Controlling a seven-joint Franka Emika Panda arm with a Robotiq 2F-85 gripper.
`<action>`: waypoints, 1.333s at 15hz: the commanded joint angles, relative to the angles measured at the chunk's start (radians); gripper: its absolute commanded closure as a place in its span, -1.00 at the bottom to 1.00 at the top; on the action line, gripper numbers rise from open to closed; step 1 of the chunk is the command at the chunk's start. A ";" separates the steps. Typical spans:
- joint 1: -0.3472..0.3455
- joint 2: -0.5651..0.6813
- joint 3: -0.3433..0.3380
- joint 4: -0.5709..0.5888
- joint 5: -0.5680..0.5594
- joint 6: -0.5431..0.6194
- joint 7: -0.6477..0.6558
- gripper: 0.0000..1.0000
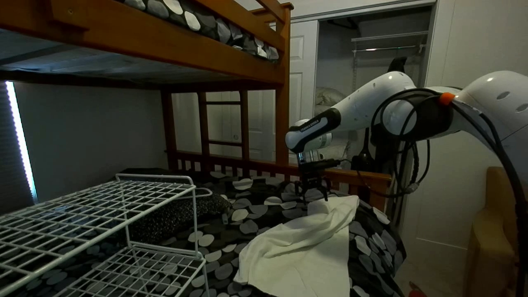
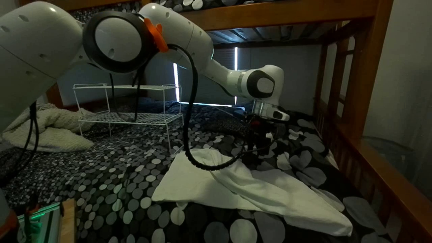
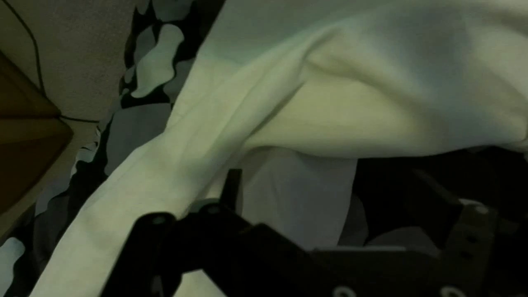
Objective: Straighten the pillow case on the bed
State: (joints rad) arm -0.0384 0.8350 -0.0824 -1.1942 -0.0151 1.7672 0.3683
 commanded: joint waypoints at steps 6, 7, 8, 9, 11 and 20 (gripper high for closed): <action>0.050 0.133 -0.048 0.030 0.003 0.128 0.177 -1.00; 0.050 0.138 -0.049 0.036 0.003 0.128 0.179 -1.00; 0.050 0.138 -0.050 0.041 0.002 0.128 0.180 -1.00; 0.053 0.146 -0.061 0.046 -0.009 0.124 0.188 -1.00; 0.053 0.153 -0.073 0.041 -0.017 0.163 0.199 -1.00; 0.058 0.134 -0.104 0.019 -0.013 0.185 0.270 0.49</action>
State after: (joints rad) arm 0.0061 0.9820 -0.1683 -1.1550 -0.0233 1.9357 0.5899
